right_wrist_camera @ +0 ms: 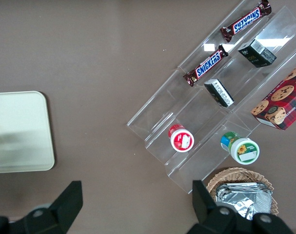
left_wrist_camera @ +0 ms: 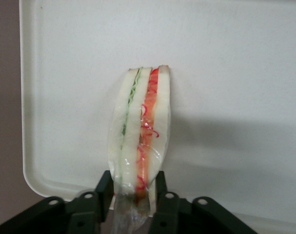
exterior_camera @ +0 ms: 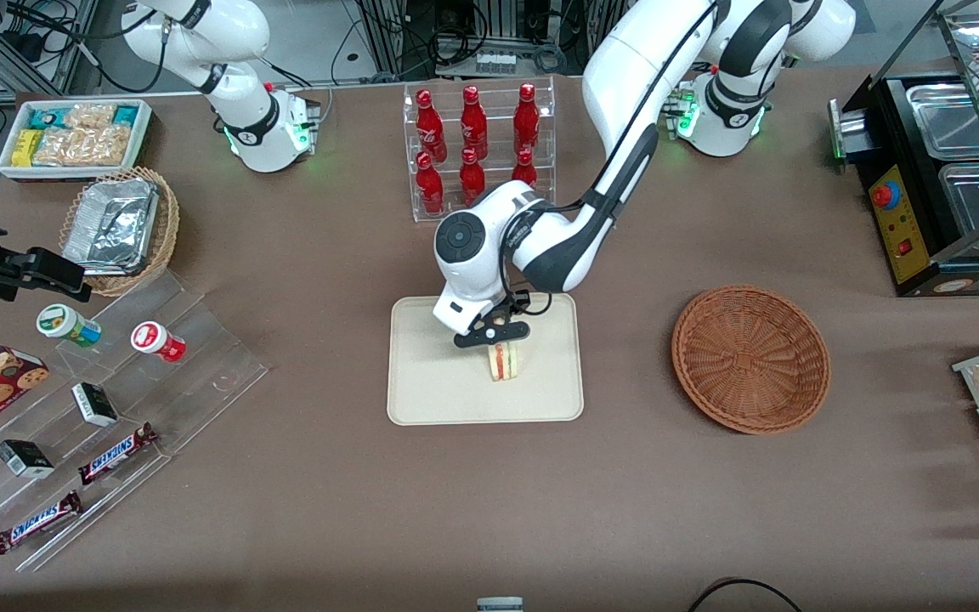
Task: Place sandwich from basket to tray
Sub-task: 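Open the left gripper and raise it away from the sandwich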
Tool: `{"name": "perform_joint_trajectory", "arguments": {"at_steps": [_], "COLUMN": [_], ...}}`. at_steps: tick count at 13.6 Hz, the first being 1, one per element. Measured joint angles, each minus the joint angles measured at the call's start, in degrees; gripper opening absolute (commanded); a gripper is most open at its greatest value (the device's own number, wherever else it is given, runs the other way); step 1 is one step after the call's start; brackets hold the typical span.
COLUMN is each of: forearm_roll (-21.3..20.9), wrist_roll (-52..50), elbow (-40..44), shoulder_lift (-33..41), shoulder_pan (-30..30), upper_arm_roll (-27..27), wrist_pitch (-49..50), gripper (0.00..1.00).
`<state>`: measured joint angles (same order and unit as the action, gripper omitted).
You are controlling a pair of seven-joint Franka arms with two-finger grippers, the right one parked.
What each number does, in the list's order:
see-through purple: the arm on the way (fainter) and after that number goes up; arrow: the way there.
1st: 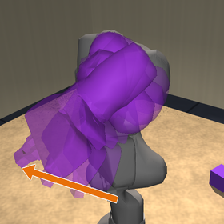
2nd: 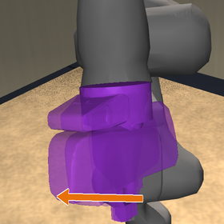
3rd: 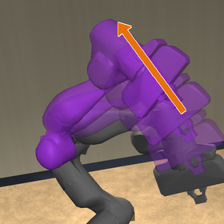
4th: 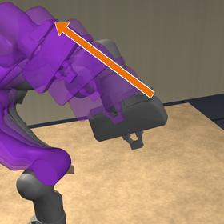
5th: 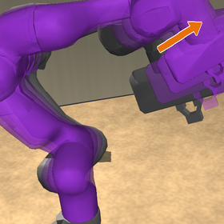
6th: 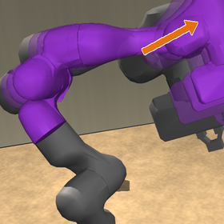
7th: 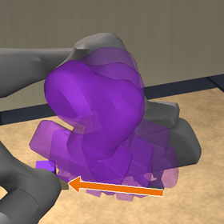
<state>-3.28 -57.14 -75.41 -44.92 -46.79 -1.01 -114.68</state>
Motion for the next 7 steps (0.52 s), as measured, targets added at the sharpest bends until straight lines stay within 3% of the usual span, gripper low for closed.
{"name": "perform_joint_trajectory", "arguments": {"at_steps": [4,7], "forearm_roll": [0.00,0.00], "wrist_roll": [-0.13,0.39], "elbow": [2.25,2.53], "shoulder_lift": [6.00,14.67], "shoulder_pan": [1.95,8.27], "upper_arm_roll": [0.97,1.26], "wrist_pitch": [10.22,19.30], "gripper": [0.99,0.99]}}
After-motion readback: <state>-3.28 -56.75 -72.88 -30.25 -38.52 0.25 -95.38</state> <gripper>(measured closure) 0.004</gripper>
